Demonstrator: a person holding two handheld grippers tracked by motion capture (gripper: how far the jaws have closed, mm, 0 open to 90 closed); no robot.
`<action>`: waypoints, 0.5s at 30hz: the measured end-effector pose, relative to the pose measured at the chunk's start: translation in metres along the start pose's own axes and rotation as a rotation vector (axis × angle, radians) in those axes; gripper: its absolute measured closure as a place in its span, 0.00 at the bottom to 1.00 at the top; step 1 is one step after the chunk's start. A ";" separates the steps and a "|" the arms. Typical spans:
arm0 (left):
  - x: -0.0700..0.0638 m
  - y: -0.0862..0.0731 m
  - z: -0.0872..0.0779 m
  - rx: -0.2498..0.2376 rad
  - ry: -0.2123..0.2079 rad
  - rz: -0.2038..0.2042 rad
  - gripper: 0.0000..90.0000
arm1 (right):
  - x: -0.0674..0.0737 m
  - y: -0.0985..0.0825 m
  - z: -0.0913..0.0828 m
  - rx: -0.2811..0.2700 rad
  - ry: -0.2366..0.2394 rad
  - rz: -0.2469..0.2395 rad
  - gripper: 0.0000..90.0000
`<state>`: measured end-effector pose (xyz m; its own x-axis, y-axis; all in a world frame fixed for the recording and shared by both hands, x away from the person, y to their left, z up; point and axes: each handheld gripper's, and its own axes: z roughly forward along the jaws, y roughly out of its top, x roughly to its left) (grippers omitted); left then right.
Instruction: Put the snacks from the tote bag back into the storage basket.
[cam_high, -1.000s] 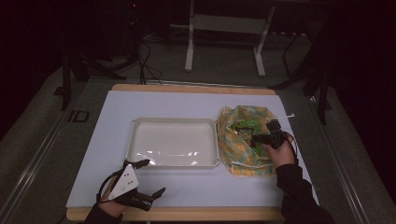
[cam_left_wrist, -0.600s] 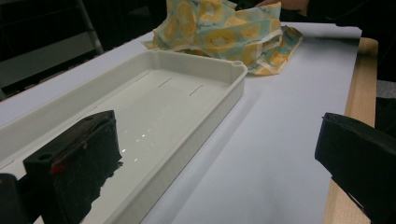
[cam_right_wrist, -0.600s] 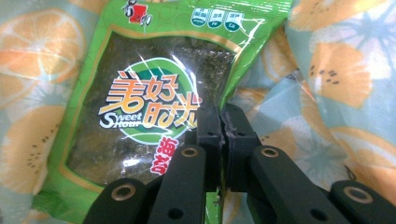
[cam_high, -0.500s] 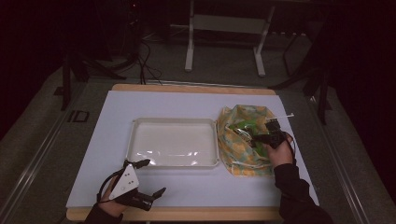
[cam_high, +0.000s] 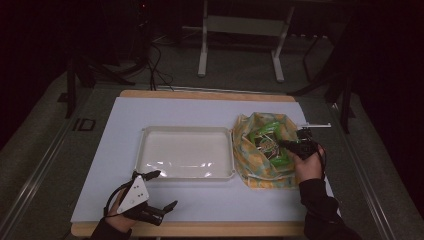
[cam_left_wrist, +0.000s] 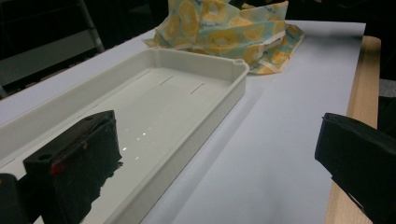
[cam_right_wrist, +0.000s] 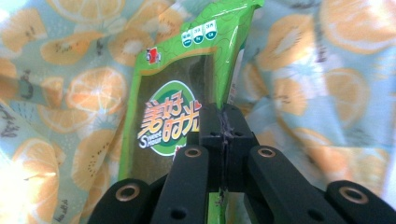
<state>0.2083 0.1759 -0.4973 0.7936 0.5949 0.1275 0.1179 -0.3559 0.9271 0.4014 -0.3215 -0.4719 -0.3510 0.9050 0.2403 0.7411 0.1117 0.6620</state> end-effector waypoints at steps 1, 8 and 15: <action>0.000 0.000 0.000 0.002 0.000 0.001 0.01 | -0.001 0.000 -0.002 -0.007 -0.008 0.002 0.99; 0.000 0.000 0.000 0.001 -0.001 0.002 0.00 | -0.008 0.000 -0.016 -0.053 -0.028 0.025 0.99; -0.001 0.000 0.001 0.008 -0.006 0.003 0.00 | -0.012 0.003 -0.028 -0.076 -0.033 0.044 0.99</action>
<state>0.2085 0.1744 -0.4981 0.7973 0.5897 0.1286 0.1200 -0.3637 0.9238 0.3915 -0.3441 -0.4530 -0.2989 0.9215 0.2480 0.7098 0.0410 0.7032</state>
